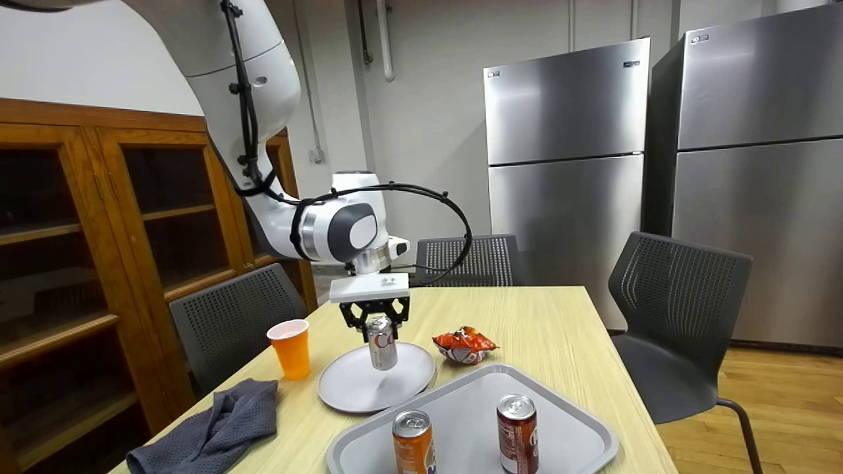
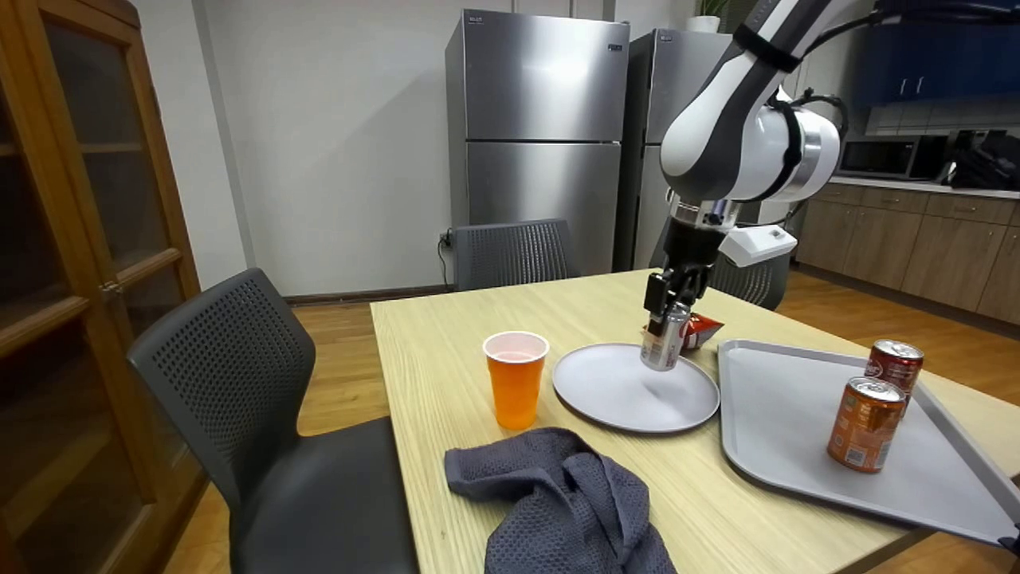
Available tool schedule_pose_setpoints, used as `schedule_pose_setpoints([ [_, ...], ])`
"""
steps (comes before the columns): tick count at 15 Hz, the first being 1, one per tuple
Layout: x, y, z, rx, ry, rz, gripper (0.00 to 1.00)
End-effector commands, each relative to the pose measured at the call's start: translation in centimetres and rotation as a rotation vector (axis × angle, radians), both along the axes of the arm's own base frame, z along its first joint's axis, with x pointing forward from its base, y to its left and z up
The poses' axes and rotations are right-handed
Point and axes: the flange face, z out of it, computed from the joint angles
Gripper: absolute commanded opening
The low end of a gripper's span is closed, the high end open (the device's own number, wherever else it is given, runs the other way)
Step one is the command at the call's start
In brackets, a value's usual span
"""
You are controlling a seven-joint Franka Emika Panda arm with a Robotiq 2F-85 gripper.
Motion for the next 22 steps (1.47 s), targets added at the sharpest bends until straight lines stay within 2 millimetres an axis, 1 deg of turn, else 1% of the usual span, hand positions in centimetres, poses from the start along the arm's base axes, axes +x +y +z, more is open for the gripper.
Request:
schedule_pose_setpoints([
  [1, 1.9, 1.5, 0.0, -0.011, 0.004, 0.055, 0.38],
  [7, 3.7, 3.8, -1.0, -0.016, 0.0, 0.087, 0.38],
  [12, 5.0, 5.5, -2.0, -0.005, 0.013, 0.055, 0.38],
  [18, 5.8, 6.9, -2.8, -0.017, 0.029, 0.038, 0.38],
  [22, 6.0, 7.5, -2.8, -0.025, 0.036, 0.031, 0.38],
])
